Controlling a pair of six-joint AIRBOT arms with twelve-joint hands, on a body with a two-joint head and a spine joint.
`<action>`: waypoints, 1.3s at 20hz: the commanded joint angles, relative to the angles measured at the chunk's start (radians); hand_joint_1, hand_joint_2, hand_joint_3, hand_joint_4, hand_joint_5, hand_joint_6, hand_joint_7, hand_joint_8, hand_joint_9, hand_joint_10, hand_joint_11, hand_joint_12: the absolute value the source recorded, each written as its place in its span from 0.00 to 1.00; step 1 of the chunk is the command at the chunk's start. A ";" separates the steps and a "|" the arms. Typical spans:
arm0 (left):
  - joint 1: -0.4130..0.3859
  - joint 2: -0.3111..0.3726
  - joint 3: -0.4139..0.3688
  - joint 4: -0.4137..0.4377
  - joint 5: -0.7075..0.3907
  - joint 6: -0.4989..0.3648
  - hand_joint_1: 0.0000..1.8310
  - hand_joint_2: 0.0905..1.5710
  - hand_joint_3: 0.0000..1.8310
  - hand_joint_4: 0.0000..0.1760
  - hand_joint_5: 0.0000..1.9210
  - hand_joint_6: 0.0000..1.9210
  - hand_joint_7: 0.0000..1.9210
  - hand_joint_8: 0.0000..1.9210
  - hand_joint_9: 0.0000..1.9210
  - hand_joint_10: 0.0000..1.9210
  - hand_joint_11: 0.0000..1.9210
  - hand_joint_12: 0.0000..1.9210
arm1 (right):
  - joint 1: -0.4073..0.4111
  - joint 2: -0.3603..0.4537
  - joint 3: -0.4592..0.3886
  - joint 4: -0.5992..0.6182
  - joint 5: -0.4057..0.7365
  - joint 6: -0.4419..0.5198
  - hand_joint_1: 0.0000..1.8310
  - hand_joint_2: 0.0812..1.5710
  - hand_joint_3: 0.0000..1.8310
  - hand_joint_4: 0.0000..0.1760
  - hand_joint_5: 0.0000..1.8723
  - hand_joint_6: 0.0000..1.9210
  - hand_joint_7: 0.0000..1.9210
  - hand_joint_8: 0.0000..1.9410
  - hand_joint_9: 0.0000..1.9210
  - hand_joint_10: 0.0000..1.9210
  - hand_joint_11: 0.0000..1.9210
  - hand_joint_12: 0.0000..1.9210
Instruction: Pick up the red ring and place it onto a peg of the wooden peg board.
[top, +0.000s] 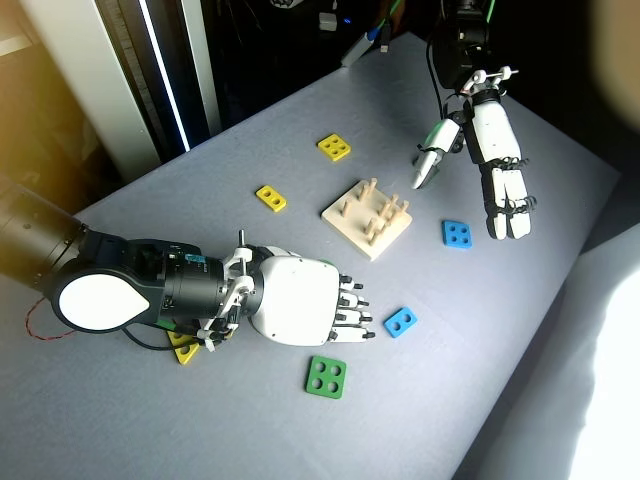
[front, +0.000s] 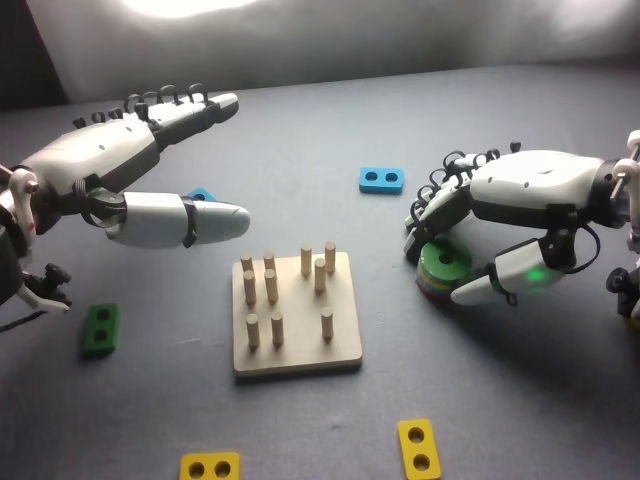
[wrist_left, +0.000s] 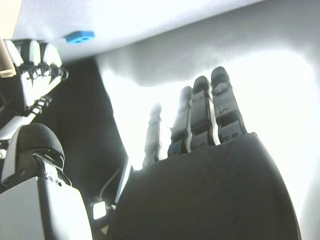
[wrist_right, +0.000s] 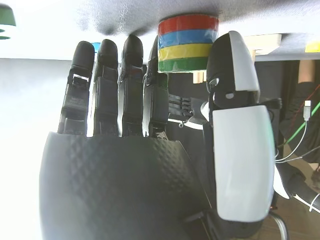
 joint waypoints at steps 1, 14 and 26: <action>-0.006 0.004 0.003 -0.006 -0.119 -0.006 0.22 0.60 0.00 1.00 0.03 0.00 0.00 0.00 0.00 0.00 0.00 0.00 | 0.014 -0.003 0.002 0.004 0.070 0.016 0.60 0.74 0.00 0.00 0.45 0.62 0.31 0.00 0.18 0.05 0.00 0.50; 0.009 0.007 0.016 -0.035 -0.113 0.010 0.24 0.62 0.00 1.00 0.03 0.00 0.00 0.00 0.00 0.00 0.00 0.00 | 0.063 0.000 -0.009 -0.023 0.215 0.105 0.60 0.75 0.00 0.00 0.43 0.65 0.29 0.00 0.17 0.02 0.00 0.49; 0.008 0.006 0.028 -0.058 -0.104 0.024 0.24 0.61 0.00 1.00 0.03 0.00 0.00 0.00 0.00 0.00 0.00 0.00 | 0.109 0.000 -0.062 -0.108 0.279 0.147 0.57 0.72 0.00 0.24 0.48 0.60 0.32 0.01 0.20 0.09 0.00 0.69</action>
